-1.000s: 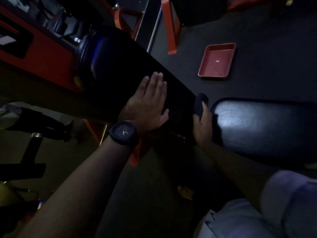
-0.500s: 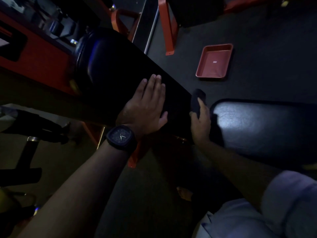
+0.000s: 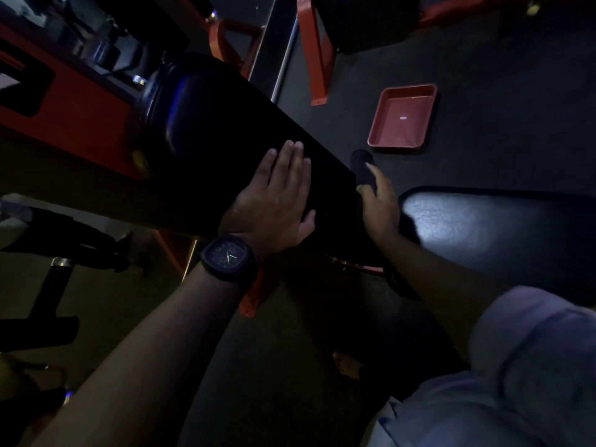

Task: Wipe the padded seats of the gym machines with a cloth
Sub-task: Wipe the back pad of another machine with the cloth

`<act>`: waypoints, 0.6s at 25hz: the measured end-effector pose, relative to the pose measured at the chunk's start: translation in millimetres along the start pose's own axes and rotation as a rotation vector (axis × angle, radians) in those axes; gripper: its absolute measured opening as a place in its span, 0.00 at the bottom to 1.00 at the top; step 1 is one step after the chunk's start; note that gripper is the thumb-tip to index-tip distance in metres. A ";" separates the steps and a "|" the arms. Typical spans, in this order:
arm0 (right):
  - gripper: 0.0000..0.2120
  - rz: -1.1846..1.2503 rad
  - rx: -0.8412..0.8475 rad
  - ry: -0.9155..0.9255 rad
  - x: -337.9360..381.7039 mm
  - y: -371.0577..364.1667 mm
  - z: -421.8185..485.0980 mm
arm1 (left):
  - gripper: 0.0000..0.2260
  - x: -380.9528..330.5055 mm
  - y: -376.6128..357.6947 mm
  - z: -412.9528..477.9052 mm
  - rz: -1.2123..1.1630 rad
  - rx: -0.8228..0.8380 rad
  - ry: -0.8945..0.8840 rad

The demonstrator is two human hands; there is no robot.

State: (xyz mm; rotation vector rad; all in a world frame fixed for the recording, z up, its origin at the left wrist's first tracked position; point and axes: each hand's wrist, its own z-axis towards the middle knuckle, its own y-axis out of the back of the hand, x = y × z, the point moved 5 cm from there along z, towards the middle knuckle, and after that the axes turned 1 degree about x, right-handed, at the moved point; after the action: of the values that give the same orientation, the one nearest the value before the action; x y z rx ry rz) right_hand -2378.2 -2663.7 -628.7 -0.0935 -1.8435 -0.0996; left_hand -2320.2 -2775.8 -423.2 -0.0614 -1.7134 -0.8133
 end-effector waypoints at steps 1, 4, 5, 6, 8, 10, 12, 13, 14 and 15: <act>0.25 0.010 0.003 -0.076 3.2 -0.3 5.4 | 0.35 -0.2 0.1 0.0 0.002 0.004 0.000; 0.24 0.032 0.068 0.159 33.4 -9.1 -24.1 | 0.35 -0.3 -0.2 -0.2 0.014 0.016 -0.001; 0.25 0.002 0.106 0.284 38.9 -12.9 -38.8 | 0.35 -0.9 -0.4 -0.7 0.016 0.012 -0.004; 0.26 -0.037 0.131 0.374 39.9 -13.3 -42.0 | 0.35 -0.4 0.0 -0.4 0.014 0.011 -0.004; 0.25 -0.075 0.099 0.293 32.2 -7.0 -17.5 | 0.35 -0.1 1.1 -0.2 0.004 0.011 -0.003; 0.23 -0.050 0.034 -0.010 24.8 -2.8 2.8 | 0.35 0.1 1.5 0.2 -0.003 0.013 0.000; 0.23 -0.061 0.043 0.096 40.5 -7.9 -7.6 | 0.35 -0.5 0.7 -0.2 -0.002 0.016 -0.003; 0.24 -0.081 0.069 0.227 49.4 -13.4 -19.7 | 0.35 -0.9 0.5 -0.6 0.009 0.008 -0.007; 0.25 -0.087 0.092 0.325 55.0 -15.6 -26.5 | 0.35 -0.3 0.5 -0.4 0.017 0.001 -0.006; 0.25 -0.086 0.107 0.362 54.9 -15.5 -21.0 | 0.35 0.9 1.2 -0.3 0.019 -0.003 -0.001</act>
State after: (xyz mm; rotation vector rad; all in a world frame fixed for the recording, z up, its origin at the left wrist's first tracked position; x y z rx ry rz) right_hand -2374.8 -2681.0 -570.5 0.0747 -1.4877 -0.0723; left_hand -2319.7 -2775.4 -421.8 -0.0796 -1.7098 -0.8017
